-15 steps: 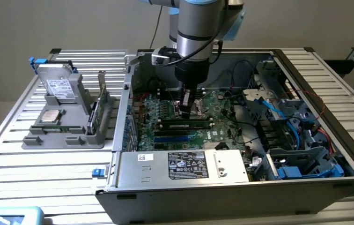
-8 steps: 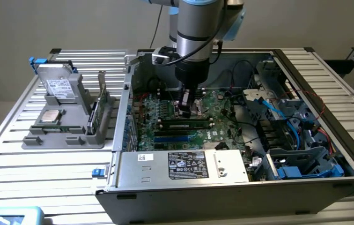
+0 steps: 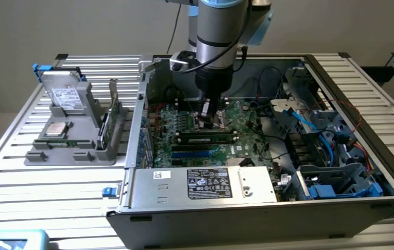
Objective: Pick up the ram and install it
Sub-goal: 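Press down the ram until it locks into place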
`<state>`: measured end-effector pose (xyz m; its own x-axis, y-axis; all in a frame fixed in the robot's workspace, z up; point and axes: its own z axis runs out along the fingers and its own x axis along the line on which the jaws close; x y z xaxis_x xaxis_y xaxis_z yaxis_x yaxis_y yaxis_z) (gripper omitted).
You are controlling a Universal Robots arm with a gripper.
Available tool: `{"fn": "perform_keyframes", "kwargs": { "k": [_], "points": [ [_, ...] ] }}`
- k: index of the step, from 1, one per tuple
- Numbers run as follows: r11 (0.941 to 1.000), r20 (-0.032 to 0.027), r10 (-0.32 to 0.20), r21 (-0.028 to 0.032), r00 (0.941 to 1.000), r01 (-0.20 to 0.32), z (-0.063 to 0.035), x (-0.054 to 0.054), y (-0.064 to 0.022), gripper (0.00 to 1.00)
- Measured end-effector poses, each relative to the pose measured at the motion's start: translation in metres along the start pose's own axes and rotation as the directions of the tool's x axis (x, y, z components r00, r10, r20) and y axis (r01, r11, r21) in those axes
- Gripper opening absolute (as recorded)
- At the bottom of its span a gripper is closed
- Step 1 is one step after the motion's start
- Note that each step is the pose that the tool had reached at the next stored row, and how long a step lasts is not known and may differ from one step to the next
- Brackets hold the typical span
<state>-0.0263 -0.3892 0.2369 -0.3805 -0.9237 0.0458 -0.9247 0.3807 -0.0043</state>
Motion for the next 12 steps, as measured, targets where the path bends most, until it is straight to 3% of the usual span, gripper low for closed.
{"fn": "perform_keyframes", "kwargs": {
  "k": [3, 4, 8, 12],
  "points": [
    [0.9998, 0.0236, 0.019, -0.0057, 0.9996, -0.018, -0.0001, 0.0001, 0.0001, 0.11],
    [0.9997, 0.0261, 0.024, -0.0055, 0.9994, -0.024, 0.0000, 0.0000, 0.0000, 0.11],
    [0.9992, 0.0283, 0.039, -0.0030, 0.9988, -0.039, 0.0000, 0.0000, -0.0002, 0.11],
    [0.9986, 0.0230, 0.054, 0.0016, 0.9983, -0.054, -0.0003, 0.0000, -0.0002, 0.11]
  ]
}}
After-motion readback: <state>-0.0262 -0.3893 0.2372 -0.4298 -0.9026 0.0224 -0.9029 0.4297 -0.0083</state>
